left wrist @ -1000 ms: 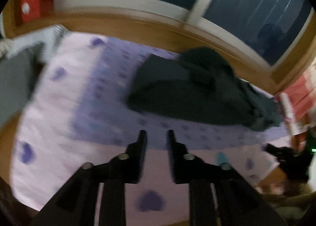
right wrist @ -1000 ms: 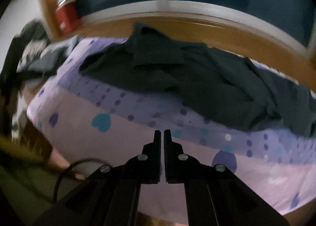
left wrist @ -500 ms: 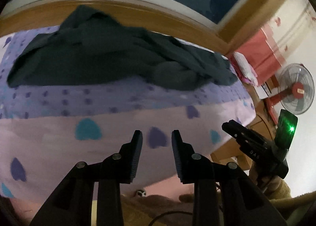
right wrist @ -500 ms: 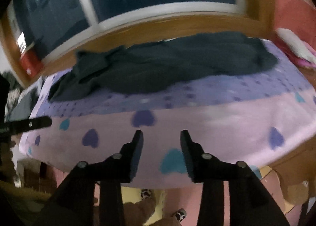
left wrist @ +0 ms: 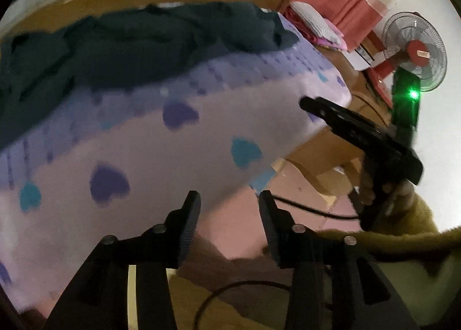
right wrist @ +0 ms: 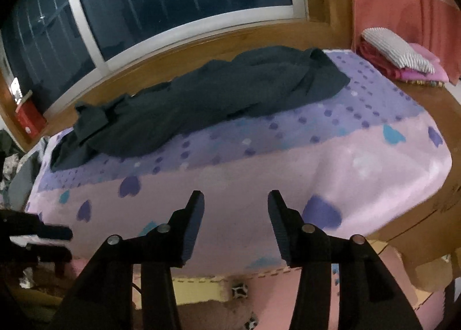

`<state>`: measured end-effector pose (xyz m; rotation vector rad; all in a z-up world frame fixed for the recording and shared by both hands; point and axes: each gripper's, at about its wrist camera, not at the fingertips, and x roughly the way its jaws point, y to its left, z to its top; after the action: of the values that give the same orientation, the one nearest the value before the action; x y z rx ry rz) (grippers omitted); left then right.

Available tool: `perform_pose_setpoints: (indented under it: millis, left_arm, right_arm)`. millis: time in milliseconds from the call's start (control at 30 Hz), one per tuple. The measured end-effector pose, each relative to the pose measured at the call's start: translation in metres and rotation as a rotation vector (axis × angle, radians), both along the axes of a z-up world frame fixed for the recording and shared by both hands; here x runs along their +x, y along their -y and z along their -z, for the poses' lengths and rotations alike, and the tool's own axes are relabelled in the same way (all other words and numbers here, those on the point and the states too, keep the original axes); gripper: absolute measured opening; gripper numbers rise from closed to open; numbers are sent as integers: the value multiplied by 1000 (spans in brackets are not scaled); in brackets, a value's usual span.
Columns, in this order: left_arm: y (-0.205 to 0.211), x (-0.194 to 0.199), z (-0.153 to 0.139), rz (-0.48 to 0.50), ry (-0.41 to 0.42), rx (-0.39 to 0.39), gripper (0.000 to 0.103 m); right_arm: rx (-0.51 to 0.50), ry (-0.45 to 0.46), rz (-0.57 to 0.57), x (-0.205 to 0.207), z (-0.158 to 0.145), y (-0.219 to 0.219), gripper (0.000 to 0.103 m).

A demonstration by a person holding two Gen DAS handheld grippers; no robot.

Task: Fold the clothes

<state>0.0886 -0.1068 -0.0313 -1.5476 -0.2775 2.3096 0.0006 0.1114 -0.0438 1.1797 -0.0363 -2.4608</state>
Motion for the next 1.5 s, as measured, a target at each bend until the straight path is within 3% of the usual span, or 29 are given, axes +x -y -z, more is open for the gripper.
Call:
perform_pose_setpoints:
  millis: [100,267,467,567,667,733,767,800,867,1000,1133,1267,1400,1467,1500]
  left_arm:
    - [-3,-40,9,-2,-69,-58,42]
    - [-21,-98,21,21,-198,-181,42]
    - [-43,-125,30,37,-225,-240,43]
    - [-48,-132,37,9,-208,-260,42]
    - [-48,-139,43,-35,-176,-233,42]
    - [-44,-143,46,-65,-157,-213,43]
    - [-42,-144,46,-83,-148,-202,43]
    - [-40,-145,46,-100,-138,-190,42]
    - [-36,-143,45,-129,-142,-162,42]
    - [-34,-138,45,-176,-157,-141,43]
    - [-38,-137,44,-211,-136,-181,43]
    - [-44,-135,45,-226,-122,-235,43]
    - [-51,-136,45,-231,-122,-299,44]
    - [-55,-137,47,-221,-129,-332,47]
    - [-57,-138,47,-216,-134,-341,51]
  right_arm:
    - [-26,51,-11,-27,1,1,46]
    - [79,-38,-62,-69,0,24,47]
    - [240,-139,-167,-101,2,62,48]
    - [232,-156,-199,-116,-3,63,61]
    - [223,-174,-230,-131,-9,65,60]
    - [217,-186,-251,-141,-13,66,37]
    - [214,-192,-262,-146,-15,66,18]
    - [211,-198,-272,-151,-17,67,11]
    - [205,-209,-293,-161,-20,67,8]
    - [201,-258,-305,-199,-43,67,8]
    - [287,-281,-332,-248,-36,85,8]
    - [331,-253,-332,-296,-11,101,8]
    - [259,-194,-330,-307,-13,83,9]
    - [223,-165,-329,-312,-13,73,16]
    - [205,-150,-329,-315,-14,69,30]
